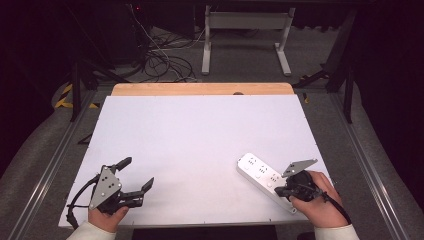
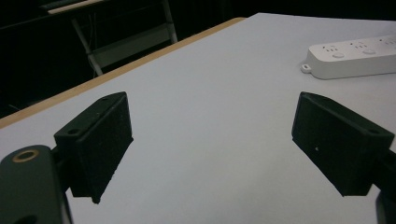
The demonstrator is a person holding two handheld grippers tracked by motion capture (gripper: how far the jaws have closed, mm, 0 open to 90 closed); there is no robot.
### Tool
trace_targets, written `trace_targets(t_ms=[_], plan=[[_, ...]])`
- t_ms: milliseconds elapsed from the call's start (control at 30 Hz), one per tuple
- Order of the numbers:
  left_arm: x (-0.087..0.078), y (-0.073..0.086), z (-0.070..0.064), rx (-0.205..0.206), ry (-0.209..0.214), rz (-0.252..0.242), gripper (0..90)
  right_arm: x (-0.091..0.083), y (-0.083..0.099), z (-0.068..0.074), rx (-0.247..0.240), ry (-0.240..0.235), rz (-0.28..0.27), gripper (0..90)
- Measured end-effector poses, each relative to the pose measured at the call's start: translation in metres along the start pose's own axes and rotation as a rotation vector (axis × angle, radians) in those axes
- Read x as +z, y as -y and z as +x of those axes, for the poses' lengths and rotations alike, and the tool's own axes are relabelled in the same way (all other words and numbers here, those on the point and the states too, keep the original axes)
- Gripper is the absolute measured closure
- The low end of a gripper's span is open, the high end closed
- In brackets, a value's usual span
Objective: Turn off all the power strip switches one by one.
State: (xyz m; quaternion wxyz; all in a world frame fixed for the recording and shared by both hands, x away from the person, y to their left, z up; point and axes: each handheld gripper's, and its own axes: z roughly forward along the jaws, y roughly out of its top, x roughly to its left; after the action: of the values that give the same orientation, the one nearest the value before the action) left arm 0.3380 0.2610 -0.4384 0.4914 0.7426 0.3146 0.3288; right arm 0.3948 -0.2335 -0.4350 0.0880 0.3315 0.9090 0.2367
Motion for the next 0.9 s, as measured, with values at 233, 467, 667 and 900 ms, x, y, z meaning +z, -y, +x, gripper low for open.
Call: trace_targets(t_ms=[233, 467, 667, 900], plan=[[0.001, 0.000, 0.000, 0.004, 0.000, 0.001, 12.8, -0.019, -0.004, 0.004, -0.007, 0.048, -0.169, 90.0], [0.000, 0.000, 0.000, -0.001, 0.000, 0.000, 12.9, -0.017, -0.007, 0.007, -0.011, 0.035, -0.194, 90.0], [0.001, 0.000, 0.000, 0.001, 0.000, 0.001, 12.9, -0.008, -0.014, 0.009, -0.031, 0.021, -0.185, 90.0], [0.000, 0.000, 0.000, 0.002, -0.001, 0.001, 12.9, 0.004, -0.023, 0.008, -0.040, 0.017, -0.157, 90.0]])
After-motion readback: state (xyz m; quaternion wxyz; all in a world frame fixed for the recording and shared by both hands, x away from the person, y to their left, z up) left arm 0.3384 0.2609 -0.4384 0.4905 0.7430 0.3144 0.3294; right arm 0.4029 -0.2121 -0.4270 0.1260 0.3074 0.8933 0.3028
